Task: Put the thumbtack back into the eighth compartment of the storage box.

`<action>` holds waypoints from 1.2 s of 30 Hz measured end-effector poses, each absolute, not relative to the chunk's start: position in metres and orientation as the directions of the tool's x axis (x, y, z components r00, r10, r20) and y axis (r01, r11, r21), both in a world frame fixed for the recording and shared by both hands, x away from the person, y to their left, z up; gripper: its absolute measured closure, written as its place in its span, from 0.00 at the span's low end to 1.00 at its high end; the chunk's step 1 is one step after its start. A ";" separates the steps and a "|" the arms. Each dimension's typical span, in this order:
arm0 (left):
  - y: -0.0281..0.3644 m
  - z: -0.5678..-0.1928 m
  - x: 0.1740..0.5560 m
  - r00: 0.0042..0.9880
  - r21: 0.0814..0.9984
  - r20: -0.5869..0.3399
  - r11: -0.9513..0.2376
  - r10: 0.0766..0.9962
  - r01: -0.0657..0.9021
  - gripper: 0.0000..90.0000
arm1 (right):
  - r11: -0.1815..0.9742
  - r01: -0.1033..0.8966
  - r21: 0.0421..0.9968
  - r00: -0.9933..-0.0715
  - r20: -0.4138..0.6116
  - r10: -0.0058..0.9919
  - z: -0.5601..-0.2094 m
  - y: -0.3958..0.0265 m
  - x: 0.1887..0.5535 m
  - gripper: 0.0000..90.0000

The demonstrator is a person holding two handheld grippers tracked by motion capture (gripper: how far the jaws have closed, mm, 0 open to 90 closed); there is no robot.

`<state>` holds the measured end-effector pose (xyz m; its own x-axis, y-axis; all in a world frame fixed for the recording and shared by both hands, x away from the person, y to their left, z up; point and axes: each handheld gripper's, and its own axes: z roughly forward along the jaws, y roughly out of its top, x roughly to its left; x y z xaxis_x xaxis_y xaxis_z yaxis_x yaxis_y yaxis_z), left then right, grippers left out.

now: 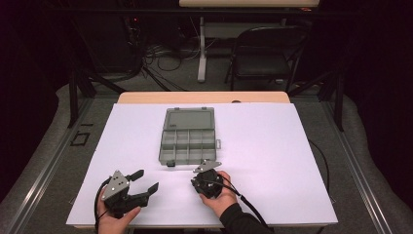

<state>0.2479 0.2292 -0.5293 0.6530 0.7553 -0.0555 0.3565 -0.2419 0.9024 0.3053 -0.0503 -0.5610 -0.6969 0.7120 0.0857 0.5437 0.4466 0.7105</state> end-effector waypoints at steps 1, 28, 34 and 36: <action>0.229 -0.529 0.248 0.653 0.903 -0.055 -0.242 0.755 0.356 0.31 | 0.448 0.543 0.710 -0.700 0.088 0.709 -0.561 -0.051 0.306 0.92; 0.229 -0.529 0.248 0.653 0.902 -0.055 -0.243 0.756 0.356 0.31 | 0.385 0.568 0.727 -0.686 0.159 0.711 -0.551 -0.058 0.309 0.92; 0.229 -0.529 0.248 0.652 0.903 -0.053 -0.243 0.756 0.355 0.31 | 0.360 0.568 0.740 -0.681 0.177 0.711 -0.537 -0.067 0.311 0.92; 0.229 -0.529 0.248 0.652 0.902 -0.054 -0.242 0.756 0.356 0.31 | 0.359 0.560 0.747 -0.684 0.173 0.708 -0.531 -0.069 0.312 0.92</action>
